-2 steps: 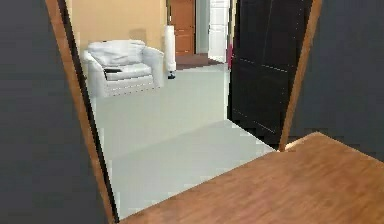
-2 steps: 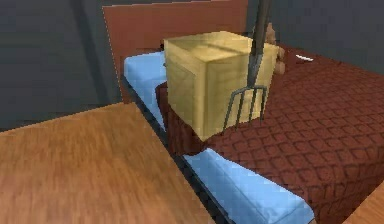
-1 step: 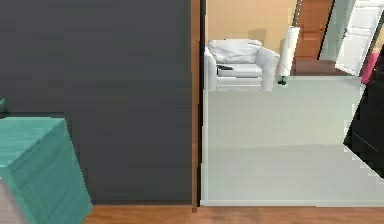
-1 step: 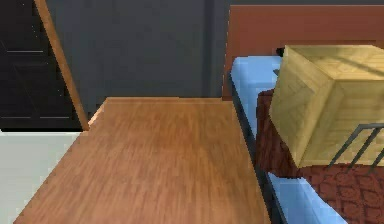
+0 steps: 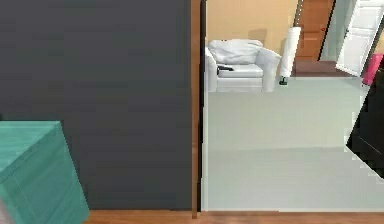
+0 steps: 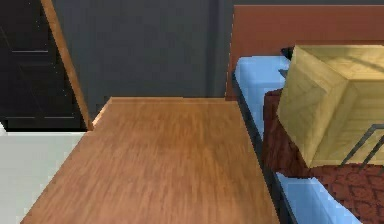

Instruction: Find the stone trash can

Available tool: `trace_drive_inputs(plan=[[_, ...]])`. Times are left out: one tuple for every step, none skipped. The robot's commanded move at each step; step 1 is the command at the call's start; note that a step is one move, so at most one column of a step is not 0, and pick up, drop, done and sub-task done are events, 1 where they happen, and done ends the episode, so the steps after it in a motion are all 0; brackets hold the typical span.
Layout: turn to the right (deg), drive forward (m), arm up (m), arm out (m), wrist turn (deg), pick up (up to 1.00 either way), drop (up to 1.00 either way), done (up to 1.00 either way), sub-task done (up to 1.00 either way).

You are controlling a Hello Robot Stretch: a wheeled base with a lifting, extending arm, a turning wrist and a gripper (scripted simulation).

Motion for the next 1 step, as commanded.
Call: trace_drive_inputs(plan=[[36.0, 0.0, 0.0, 0.0, 0.0, 0.0, 0.0, 0.0, 0.0]])
